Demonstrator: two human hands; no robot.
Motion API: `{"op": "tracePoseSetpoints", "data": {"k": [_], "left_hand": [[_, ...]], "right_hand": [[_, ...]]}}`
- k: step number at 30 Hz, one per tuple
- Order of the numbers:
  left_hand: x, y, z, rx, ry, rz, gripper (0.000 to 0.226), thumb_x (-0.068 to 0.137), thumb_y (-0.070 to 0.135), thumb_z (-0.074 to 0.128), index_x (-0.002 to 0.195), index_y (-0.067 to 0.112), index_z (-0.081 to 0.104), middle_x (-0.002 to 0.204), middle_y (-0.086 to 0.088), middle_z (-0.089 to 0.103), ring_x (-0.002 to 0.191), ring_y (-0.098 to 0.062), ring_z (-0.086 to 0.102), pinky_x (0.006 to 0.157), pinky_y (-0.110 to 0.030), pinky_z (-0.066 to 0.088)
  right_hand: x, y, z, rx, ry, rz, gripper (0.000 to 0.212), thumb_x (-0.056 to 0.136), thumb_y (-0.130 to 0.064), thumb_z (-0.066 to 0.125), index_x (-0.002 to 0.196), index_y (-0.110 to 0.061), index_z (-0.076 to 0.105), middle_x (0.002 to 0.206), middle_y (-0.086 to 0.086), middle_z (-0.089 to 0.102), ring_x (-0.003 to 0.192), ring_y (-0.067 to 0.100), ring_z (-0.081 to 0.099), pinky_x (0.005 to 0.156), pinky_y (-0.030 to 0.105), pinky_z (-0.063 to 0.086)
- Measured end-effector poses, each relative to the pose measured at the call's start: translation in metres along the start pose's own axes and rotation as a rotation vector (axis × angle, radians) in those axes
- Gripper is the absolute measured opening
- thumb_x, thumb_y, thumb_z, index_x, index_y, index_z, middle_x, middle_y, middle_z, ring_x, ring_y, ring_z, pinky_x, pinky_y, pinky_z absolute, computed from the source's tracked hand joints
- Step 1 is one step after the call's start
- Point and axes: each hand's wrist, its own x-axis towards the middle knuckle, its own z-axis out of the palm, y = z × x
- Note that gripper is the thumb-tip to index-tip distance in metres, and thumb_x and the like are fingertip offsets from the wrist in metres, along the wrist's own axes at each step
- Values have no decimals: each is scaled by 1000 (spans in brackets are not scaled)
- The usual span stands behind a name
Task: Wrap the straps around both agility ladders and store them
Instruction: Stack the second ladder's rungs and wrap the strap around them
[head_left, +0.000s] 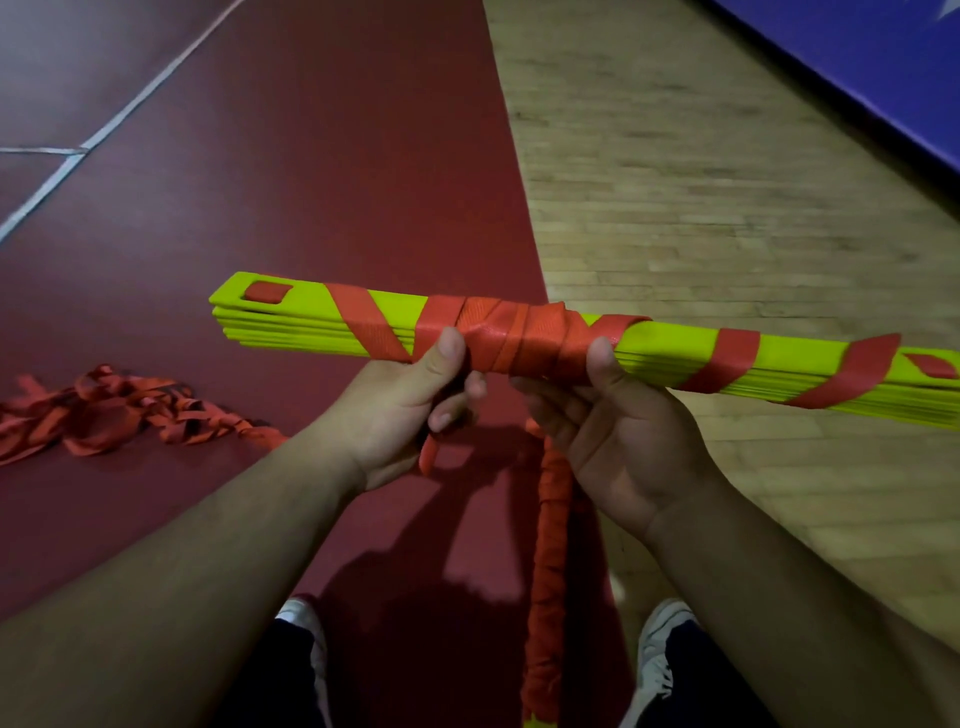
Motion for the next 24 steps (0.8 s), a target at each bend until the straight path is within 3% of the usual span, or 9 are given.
{"op": "tracePoseSetpoints", "data": {"k": [2,4,8,11,15,17,19,22,24], "left_hand": [[-2,1,2,42,-21,41,78,59,79,69,85,5,59,47,4,53,46,-6,35,73,-32,37],[-2,3,3,90,-21,66,79,64,81,61,85,4,58,49,4,56,46,-6,35,72,-33,37],[-1,3,4,188,47,44,75,66,89,53,71,15,69,41,6,40,47,-13,33,78,-40,34],[2,2,5,205,123,76,66,83,75,51,68,12,65,46,1,42,43,-10,38,77,-39,41],[5,1,-1,206,158,124,65,70,77,66,68,13,61,52,3,55,51,-11,49,63,-23,46],[6,1,-4,165,210,134,47,79,57,69,72,10,63,57,2,60,52,-10,54,54,-18,46],[7,3,-5,197,246,164,39,80,45,68,73,6,63,55,1,53,45,-9,47,45,-21,40],[8,1,-8,327,239,247,53,77,47,69,76,-4,60,59,-7,51,50,-13,46,48,-23,39],[8,0,-9,315,232,253,52,75,50,68,76,-1,61,60,-6,52,54,-17,48,50,-25,40]], "right_hand": [[1,1,-1,-8,21,4,61,62,-38,72,112,-4,64,90,12,77,81,24,76,64,26,59],[2,2,-2,-16,36,6,49,70,-37,66,108,-6,65,86,10,77,78,22,76,62,25,59],[2,1,-3,-7,39,-28,39,76,-33,60,105,-8,66,83,9,76,75,22,76,62,25,59],[2,-2,-2,-18,13,-98,44,71,-31,68,107,-6,65,86,11,76,77,24,76,64,27,59],[3,-2,-1,-28,-50,-156,67,51,-35,91,107,-6,67,93,14,75,83,28,76,69,30,60],[3,-2,-3,-24,-70,-164,79,46,-38,96,110,-5,66,97,15,75,87,29,76,71,31,60],[4,-4,-3,-17,-78,-169,80,45,-39,96,111,-5,66,96,14,76,86,28,76,70,30,60],[6,-6,-3,-22,-74,-179,83,45,-40,97,113,-5,64,95,13,76,85,29,76,70,30,60],[6,-6,-4,-23,-69,-174,83,46,-41,96,114,-5,64,95,13,75,86,29,76,70,30,60]]}}
